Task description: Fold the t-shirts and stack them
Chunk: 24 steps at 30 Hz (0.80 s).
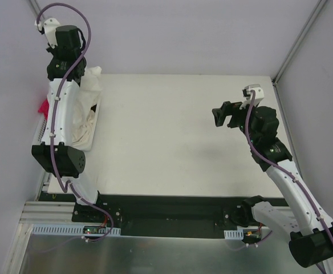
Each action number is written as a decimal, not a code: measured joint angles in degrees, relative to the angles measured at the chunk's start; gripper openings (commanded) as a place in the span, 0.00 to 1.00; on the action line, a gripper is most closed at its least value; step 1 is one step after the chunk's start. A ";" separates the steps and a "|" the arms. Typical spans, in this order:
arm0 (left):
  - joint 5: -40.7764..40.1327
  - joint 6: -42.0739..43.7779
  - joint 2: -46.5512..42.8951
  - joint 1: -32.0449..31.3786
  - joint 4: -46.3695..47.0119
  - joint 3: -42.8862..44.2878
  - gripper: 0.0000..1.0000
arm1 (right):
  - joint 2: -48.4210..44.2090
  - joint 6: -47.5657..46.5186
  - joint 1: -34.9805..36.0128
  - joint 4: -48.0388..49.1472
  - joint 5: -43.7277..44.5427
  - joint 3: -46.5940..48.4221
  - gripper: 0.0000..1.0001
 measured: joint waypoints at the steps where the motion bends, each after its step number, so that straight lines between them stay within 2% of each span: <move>1: 1.09 0.92 -0.15 -0.31 -0.24 2.08 0.00 | 0.02 0.07 0.00 0.00 -0.09 0.00 0.96; 7: 12.74 5.16 -2.03 -1.68 -0.87 10.71 0.00 | 0.92 0.79 -0.07 0.00 -0.76 -0.02 0.96; 14: 27.76 4.70 -4.94 -2.58 -1.77 11.47 0.00 | 1.07 1.42 -0.11 0.02 -1.51 -0.11 0.96; 16: 34.93 4.17 -4.98 -2.43 -1.64 11.58 0.00 | 0.92 1.42 -0.11 0.02 -1.53 -0.22 0.96; 24: 82.12 2.62 4.96 -6.80 0.90 21.77 0.00 | 0.28 1.44 -0.11 0.00 -1.88 -0.42 0.96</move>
